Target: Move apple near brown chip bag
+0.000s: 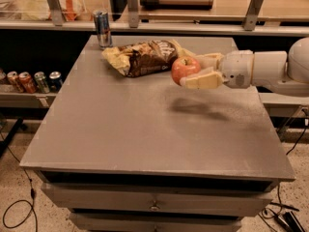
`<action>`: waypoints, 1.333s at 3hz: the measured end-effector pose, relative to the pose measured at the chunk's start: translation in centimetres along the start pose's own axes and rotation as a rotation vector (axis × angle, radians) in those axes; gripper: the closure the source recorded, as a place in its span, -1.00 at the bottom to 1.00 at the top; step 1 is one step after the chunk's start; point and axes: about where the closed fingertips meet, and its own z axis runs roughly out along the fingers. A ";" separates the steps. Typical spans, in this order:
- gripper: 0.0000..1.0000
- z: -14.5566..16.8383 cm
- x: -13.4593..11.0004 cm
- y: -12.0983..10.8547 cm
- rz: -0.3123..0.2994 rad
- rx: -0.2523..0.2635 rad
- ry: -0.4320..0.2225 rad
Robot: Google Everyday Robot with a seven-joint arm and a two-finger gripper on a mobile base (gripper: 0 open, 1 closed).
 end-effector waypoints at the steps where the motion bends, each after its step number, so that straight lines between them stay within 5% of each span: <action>1: 1.00 2.2 0.5 -3.7 0.038 0.045 0.042; 4: 1.00 8.6 3.0 -7.5 0.129 0.015 0.030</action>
Offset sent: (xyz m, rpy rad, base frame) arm 0.1080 0.0192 -0.0491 -0.0136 0.1393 -0.1116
